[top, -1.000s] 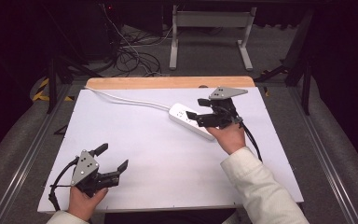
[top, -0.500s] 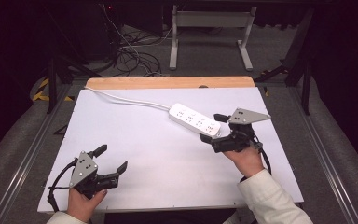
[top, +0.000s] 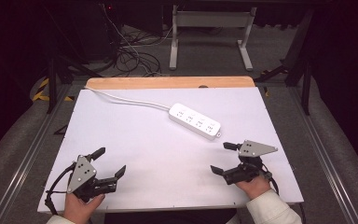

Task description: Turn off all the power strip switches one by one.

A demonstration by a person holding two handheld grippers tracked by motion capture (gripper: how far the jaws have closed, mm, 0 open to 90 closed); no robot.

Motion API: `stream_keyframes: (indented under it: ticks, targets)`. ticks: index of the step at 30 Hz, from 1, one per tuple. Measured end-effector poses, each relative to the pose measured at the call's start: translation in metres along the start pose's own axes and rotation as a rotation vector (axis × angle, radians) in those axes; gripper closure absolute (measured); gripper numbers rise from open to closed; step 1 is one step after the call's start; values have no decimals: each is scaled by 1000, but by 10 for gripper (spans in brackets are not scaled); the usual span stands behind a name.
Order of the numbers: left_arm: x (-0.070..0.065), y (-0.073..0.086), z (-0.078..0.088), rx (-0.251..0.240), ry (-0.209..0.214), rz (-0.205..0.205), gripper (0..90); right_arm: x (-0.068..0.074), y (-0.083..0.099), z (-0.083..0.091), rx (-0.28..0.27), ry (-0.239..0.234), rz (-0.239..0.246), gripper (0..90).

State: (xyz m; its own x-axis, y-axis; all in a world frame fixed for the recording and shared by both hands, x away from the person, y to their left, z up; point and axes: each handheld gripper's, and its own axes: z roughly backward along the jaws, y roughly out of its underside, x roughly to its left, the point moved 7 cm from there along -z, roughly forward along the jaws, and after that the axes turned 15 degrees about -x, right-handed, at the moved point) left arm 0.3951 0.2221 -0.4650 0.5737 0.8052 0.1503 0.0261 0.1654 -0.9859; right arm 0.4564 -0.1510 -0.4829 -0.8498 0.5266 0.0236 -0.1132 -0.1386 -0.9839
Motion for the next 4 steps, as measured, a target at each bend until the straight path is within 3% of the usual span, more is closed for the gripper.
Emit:
stream_keyframes:
  ticks: [2,4]
  targets:
    - [0,0,1,4,6,-6,135,-1,5,2,12,25,-16,11]
    - [-1,1,2,14,15,17,134,-4,8,4,24,54,-27,3]
